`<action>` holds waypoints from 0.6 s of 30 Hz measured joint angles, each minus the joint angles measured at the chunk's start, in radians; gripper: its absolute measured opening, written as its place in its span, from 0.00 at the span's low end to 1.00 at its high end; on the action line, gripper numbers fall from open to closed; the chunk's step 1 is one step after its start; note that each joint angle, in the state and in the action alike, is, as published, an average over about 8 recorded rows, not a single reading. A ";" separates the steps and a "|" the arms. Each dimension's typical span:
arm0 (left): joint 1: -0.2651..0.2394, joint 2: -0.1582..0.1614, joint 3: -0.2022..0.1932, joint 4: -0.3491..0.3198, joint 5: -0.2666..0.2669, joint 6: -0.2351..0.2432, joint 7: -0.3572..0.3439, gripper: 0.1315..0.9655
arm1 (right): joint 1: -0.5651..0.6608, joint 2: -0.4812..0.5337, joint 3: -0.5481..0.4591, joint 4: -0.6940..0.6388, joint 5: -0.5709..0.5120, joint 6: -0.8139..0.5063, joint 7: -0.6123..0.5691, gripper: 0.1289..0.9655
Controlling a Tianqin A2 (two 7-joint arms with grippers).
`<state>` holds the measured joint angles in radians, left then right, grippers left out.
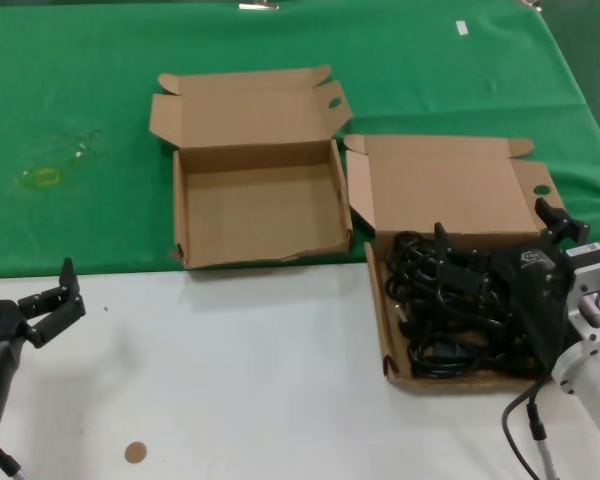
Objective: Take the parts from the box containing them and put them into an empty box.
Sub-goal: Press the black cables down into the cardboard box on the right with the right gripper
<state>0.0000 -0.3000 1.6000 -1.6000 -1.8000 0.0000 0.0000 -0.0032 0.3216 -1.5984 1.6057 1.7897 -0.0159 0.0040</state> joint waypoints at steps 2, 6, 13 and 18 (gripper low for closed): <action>0.000 0.000 0.000 0.000 0.000 0.000 0.000 1.00 | 0.000 0.000 0.000 0.000 0.000 0.000 0.000 1.00; 0.000 0.000 0.000 0.000 0.000 0.000 0.000 1.00 | 0.000 0.000 0.000 0.000 0.000 0.000 0.000 1.00; 0.000 0.000 0.000 0.000 0.000 0.000 0.000 0.99 | 0.000 0.000 0.000 0.000 0.000 0.000 0.000 1.00; 0.000 0.000 0.000 0.000 0.000 0.000 0.000 0.98 | 0.000 0.000 0.000 0.000 0.000 0.000 0.000 1.00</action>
<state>0.0000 -0.3000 1.6000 -1.6000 -1.8000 0.0000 0.0000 -0.0032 0.3216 -1.5984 1.6057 1.7897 -0.0159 0.0040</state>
